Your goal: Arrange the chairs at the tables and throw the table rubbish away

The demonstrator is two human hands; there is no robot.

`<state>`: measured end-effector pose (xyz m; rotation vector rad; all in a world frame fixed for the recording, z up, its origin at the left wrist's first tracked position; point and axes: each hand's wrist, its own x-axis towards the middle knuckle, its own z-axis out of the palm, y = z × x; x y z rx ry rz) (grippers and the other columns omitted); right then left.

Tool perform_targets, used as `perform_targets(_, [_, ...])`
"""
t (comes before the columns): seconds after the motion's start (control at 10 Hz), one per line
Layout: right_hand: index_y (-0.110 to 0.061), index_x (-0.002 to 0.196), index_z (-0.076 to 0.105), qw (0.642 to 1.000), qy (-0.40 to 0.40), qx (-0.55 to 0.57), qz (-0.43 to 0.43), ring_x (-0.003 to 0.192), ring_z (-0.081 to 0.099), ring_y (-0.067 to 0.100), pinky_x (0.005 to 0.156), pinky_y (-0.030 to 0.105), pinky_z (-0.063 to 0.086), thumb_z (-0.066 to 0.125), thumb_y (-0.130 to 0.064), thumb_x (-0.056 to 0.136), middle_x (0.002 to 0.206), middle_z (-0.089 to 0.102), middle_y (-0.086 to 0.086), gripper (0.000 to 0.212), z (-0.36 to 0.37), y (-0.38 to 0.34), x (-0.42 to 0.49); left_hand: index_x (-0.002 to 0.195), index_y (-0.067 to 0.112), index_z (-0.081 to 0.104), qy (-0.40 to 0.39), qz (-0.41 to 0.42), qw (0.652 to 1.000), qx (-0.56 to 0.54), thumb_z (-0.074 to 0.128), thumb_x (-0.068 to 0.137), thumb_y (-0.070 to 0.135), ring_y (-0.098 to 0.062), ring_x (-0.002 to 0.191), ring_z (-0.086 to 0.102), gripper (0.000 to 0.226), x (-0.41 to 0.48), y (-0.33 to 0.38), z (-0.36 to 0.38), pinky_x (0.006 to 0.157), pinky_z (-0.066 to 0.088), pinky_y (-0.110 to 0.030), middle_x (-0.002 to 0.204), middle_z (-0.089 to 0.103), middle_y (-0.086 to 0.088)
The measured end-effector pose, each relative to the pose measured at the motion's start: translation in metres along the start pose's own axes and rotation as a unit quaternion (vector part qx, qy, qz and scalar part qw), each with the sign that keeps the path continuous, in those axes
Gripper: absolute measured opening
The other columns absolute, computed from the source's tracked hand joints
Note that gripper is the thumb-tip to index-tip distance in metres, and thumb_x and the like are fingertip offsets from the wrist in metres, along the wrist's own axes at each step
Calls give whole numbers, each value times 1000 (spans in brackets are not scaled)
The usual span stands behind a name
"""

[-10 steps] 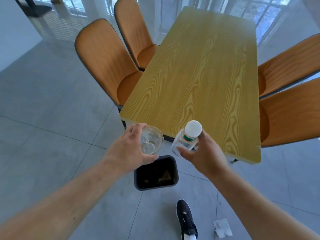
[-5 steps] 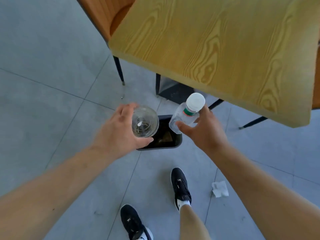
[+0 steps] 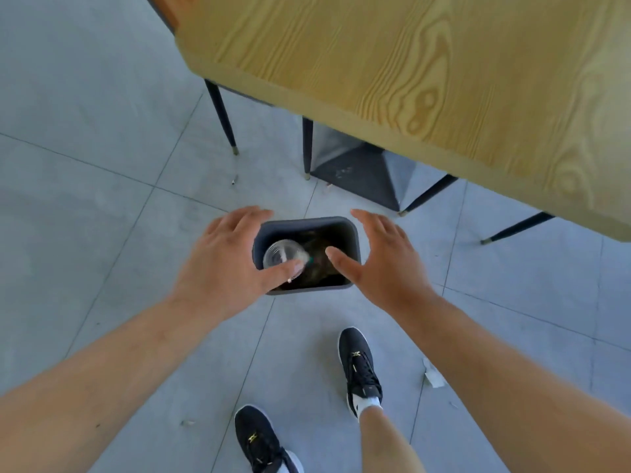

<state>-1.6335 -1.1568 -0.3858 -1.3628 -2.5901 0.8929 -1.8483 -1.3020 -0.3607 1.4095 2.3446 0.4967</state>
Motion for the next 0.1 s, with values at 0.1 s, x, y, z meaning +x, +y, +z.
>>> perform_targets(0.1, [-37, 156, 28, 1000, -8, 8, -2, 145, 31, 16, 109, 39, 38, 48, -80, 86, 158, 40, -9, 84, -32, -26, -9, 139, 33, 49, 17, 5, 1000, 3, 52, 76, 85, -17, 134, 38, 82, -3, 18, -30, 110, 32, -36, 147, 50, 6])
